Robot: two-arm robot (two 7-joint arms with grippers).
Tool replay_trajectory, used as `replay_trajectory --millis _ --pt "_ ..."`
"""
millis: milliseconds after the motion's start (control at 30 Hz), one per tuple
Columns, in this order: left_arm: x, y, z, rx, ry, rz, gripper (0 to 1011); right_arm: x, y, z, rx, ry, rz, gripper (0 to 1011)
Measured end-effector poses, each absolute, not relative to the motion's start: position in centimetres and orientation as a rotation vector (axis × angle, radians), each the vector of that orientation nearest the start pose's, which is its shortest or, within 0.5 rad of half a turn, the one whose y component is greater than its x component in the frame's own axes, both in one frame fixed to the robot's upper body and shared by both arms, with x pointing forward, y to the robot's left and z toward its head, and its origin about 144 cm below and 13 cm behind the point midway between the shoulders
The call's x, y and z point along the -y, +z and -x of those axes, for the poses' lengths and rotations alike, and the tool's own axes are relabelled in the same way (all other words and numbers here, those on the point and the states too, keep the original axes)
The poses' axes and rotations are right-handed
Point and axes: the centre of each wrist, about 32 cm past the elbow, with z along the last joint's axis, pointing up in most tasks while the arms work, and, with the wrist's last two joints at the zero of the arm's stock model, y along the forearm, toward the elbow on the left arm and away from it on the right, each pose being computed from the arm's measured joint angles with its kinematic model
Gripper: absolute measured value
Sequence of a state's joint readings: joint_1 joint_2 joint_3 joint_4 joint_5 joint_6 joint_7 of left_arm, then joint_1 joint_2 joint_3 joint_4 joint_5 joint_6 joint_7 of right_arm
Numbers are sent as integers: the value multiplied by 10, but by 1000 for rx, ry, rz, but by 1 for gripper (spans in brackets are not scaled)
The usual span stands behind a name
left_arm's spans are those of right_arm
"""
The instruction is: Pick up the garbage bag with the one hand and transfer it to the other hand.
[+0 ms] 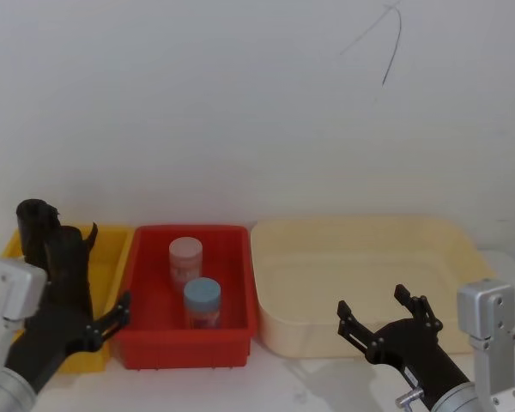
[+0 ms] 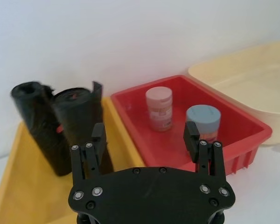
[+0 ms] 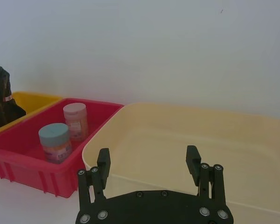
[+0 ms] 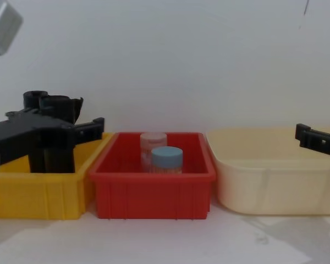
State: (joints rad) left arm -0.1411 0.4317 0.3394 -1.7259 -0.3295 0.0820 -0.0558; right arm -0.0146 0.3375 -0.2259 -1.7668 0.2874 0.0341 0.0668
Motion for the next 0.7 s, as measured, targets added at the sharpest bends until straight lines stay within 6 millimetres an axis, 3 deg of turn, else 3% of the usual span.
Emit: replay_trajectory --millis 300,700 --pt "-252 1221 -476 73 1187 -35 1001 237 1189 -443 75 -1229 -26 1000" --pt "-266 1233 -498 4 1226 -64 1001 237 1189 -443 75 -1229 -26 1000"
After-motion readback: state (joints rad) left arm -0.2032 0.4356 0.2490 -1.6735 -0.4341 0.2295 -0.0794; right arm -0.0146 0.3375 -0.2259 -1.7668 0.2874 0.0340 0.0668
